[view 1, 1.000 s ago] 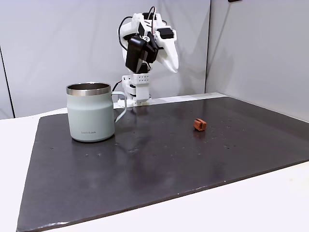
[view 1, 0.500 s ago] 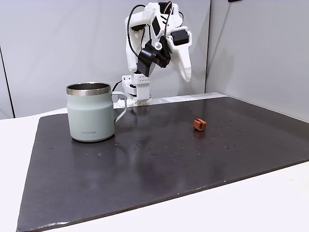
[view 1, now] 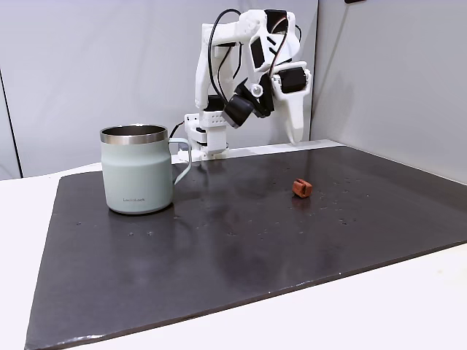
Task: Grasp a cube and put it in the cup.
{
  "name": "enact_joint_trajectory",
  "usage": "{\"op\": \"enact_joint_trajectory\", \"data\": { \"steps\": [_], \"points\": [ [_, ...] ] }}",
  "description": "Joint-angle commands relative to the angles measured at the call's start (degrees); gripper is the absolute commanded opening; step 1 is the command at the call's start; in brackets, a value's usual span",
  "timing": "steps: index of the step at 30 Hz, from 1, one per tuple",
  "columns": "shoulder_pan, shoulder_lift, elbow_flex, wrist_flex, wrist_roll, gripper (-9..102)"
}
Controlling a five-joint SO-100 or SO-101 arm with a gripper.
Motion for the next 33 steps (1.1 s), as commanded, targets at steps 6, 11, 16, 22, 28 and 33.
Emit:
{"op": "enact_joint_trajectory", "data": {
  "steps": [6, 11, 16, 22, 28, 33],
  "points": [
    [-1.58, -5.27, -9.93, 4.13, -1.41, 0],
    [-1.58, -6.33, -10.46, 5.01, -2.11, 0],
    [-1.85, -6.59, -10.46, 5.36, -3.16, 4],
    [-2.37, -7.12, -10.37, 6.15, -2.99, 18],
    [-2.46, -7.73, -10.46, 6.68, -2.55, 23],
    [-3.16, -9.84, -10.46, 7.56, -2.9, 24]
  ]
}}
